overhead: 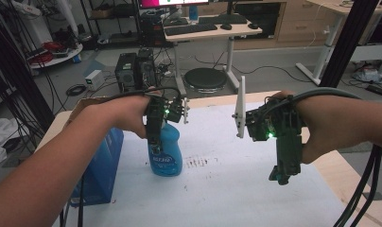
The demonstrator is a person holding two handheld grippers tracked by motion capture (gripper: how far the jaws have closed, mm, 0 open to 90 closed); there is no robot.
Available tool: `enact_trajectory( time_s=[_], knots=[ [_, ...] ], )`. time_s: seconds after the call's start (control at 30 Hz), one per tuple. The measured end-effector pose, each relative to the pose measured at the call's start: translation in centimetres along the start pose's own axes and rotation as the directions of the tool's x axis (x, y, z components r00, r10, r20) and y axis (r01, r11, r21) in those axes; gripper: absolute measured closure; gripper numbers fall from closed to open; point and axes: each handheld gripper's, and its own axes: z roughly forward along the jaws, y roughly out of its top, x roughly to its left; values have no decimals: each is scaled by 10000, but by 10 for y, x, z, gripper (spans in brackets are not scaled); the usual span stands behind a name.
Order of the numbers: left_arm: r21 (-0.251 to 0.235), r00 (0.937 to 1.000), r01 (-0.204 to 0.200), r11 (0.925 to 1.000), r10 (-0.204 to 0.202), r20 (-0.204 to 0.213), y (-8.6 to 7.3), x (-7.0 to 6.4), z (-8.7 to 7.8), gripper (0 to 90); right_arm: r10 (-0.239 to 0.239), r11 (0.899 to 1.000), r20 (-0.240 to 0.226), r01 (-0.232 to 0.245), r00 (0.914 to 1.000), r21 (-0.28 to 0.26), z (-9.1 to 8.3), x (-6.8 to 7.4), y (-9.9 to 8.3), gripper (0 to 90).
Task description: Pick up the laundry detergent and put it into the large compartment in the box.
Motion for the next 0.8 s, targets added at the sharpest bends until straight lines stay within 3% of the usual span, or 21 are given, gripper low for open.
enact_trajectory(
  time_s=[0.8],
  knots=[
    [98,9999,-102,9999,101,105,1,-1,0,298,42,10000,-26,-43,10000,-5,2,0,2,31]
  ],
)
